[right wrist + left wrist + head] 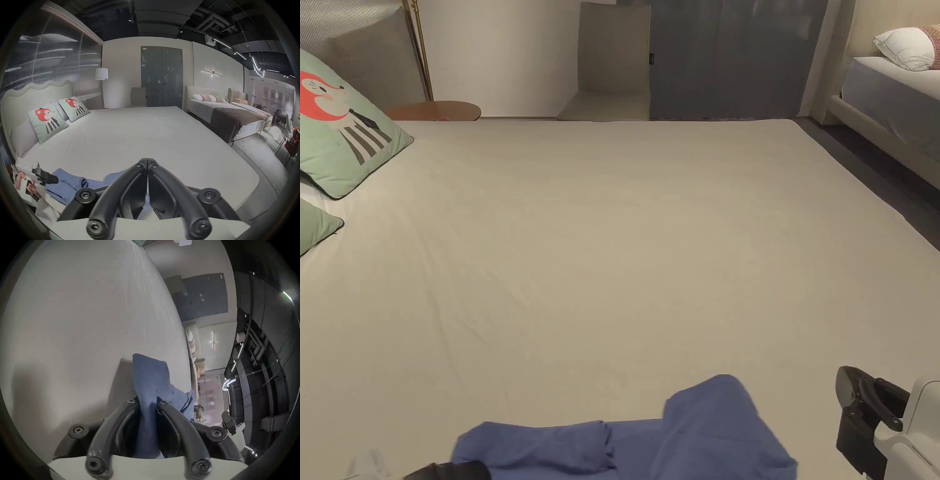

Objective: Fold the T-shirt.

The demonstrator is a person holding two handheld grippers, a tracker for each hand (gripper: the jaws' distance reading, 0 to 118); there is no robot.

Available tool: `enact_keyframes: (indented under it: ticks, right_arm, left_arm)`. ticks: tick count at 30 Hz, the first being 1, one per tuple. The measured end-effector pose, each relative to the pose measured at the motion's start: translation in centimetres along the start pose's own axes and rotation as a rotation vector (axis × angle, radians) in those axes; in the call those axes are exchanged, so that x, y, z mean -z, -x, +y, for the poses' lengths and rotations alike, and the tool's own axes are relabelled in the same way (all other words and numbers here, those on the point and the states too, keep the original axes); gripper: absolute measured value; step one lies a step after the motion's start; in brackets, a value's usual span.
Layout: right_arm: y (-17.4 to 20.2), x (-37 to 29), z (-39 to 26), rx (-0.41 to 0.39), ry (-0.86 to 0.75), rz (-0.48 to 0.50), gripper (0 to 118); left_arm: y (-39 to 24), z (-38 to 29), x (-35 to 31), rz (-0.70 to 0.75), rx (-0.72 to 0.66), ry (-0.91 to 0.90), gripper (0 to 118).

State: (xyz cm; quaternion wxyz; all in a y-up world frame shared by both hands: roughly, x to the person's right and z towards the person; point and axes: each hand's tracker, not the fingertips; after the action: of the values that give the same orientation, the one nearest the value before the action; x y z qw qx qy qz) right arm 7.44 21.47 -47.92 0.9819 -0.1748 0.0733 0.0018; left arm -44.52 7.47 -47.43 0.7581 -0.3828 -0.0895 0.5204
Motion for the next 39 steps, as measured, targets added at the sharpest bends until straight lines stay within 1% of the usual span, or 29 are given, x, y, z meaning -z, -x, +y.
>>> enact_keyframes:
  ticks: [3,6,8,11,15,16,19,21,23,24,25,26,27,28,29,30,31,32,33,35,37,38,39]
  right_arm:
    - [0.2,0.5,-0.4,0.000,0.006,0.014,1]
    - [0.8,0.5,-0.5,0.006,0.013,0.035,1]
    - [0.9,0.8,-0.8,0.006,0.015,0.047,1]
    - [0.6,1.2,-1.2,0.005,0.014,0.062,1]
    - [0.5,0.8,-0.9,0.008,0.005,0.063,1]
    - [0.2,0.7,-0.9,0.010,0.002,0.057,1]
    - [-0.7,0.0,-0.9,0.024,-0.005,0.035,1]
    - [-1.1,-0.6,-0.7,0.032,-0.009,0.021,1]
    - [-1.5,-1.0,-0.7,0.039,-0.013,0.007,1]
    - [-1.7,-1.1,-0.6,0.042,-0.015,0.002,1]
    - [-2.4,-1.1,-1.2,0.044,-0.018,-0.005,1]
    - [-2.6,-1.2,-1.3,0.044,-0.018,-0.010,1]
    - [-2.8,-1.3,-1.3,0.046,-0.019,-0.014,1]
    - [-2.9,-1.3,-1.4,0.047,-0.020,-0.018,1]
    - [-3.1,-1.5,-1.4,0.049,-0.019,-0.021,1]
    - [-3.2,-1.5,-1.5,0.050,-0.020,-0.024,1]
    - [-3.3,-1.5,-1.5,0.052,-0.019,-0.028,1]
    - [-3.4,-1.4,-1.5,0.053,-0.018,-0.028,1]
    - [-3.1,-1.5,-1.3,0.055,-0.016,-0.027,1]
    - [-3.0,-1.4,-1.3,0.057,-0.015,-0.027,1]
    - [-2.9,-1.3,-1.4,0.065,-0.012,-0.021,1]
    - [-2.8,-1.2,-1.5,0.070,-0.011,-0.018,1]
    - [-2.6,-1.2,-1.6,0.072,-0.009,-0.014,1]
  left_arm:
    - [0.6,1.1,-4.0,0.065,-0.018,-0.095,8]
    - [-0.4,1.4,-5.6,0.096,0.018,-0.137,8]
    - [-1.8,1.5,-5.9,0.049,0.048,-0.136,8]
    - [-6.0,0.3,-4.4,-0.046,0.129,-0.106,8]
    - [-11.3,-1.4,0.9,-0.135,0.237,-0.015,8]
    - [-10.2,-0.7,2.2,-0.144,0.258,0.006,8]
    - [-13.1,-2.8,7.4,-0.120,0.331,0.071,8]
    - [-14.7,-5.1,11.6,-0.067,0.381,0.105,8]
    - [-15.2,-6.9,15.1,0.051,0.435,0.110,8]
    - [-16.4,-9.2,16.4,0.103,0.463,0.110,8]
    - [-16.3,-10.1,17.9,0.154,0.480,0.104,8]
    - [-16.0,-10.8,18.8,0.185,0.476,0.096,9]
    - [-15.8,-11.3,19.6,0.170,0.466,0.094,9]
    - [-15.4,-11.2,20.4,0.153,0.461,0.091,18]
    - [-15.6,-11.4,20.1,0.093,0.443,0.081,31]
    - [-15.8,-11.4,19.6,0.034,0.435,0.078,50]
    - [-16.0,-11.2,19.0,-0.037,0.431,0.081,78]
    - [-16.5,-11.3,18.4,-0.091,0.434,0.094,98]
    - [-16.8,-10.9,17.6,-0.116,0.447,0.094,111]
    - [-17.3,-10.1,15.7,-0.147,0.491,0.020,110]
    - [-18.2,-10.2,13.8,-0.058,0.554,-0.089,108]
    - [-18.2,-10.3,13.5,0.011,0.593,-0.164,97]
    - [-18.2,-10.6,13.3,0.098,0.648,-0.238,73]
